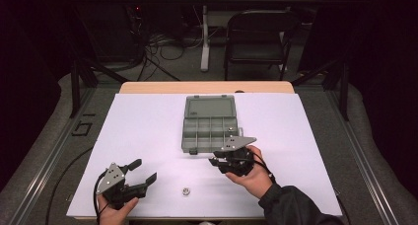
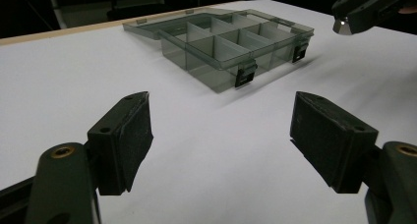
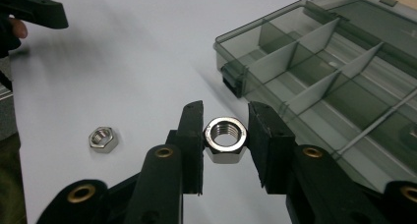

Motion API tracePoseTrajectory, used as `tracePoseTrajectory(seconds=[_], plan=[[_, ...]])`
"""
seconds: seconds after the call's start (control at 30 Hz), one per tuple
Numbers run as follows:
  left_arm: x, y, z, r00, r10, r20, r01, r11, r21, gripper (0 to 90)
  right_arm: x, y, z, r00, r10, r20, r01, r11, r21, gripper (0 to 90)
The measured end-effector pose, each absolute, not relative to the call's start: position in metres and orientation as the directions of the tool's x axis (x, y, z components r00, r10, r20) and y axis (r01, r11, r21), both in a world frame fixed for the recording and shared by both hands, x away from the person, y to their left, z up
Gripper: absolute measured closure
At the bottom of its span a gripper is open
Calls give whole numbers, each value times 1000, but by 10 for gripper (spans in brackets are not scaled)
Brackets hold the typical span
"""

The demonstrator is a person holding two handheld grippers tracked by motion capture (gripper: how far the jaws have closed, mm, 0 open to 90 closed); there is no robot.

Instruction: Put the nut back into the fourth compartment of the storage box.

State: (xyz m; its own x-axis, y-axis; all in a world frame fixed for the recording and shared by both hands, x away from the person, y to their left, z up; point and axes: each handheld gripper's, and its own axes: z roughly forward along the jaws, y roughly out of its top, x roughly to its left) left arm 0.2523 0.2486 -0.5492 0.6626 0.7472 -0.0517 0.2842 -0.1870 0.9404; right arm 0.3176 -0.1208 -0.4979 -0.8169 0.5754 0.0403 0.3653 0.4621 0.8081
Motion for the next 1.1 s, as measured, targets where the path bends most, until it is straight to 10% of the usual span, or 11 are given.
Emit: tracePoseTrajectory(seconds=[1.1], plan=[[252, 249, -549, 663, 747, -46, 281, -191, 940, 238, 376, -162, -472, -692, 721, 35, 430, 372, 823, 680]])
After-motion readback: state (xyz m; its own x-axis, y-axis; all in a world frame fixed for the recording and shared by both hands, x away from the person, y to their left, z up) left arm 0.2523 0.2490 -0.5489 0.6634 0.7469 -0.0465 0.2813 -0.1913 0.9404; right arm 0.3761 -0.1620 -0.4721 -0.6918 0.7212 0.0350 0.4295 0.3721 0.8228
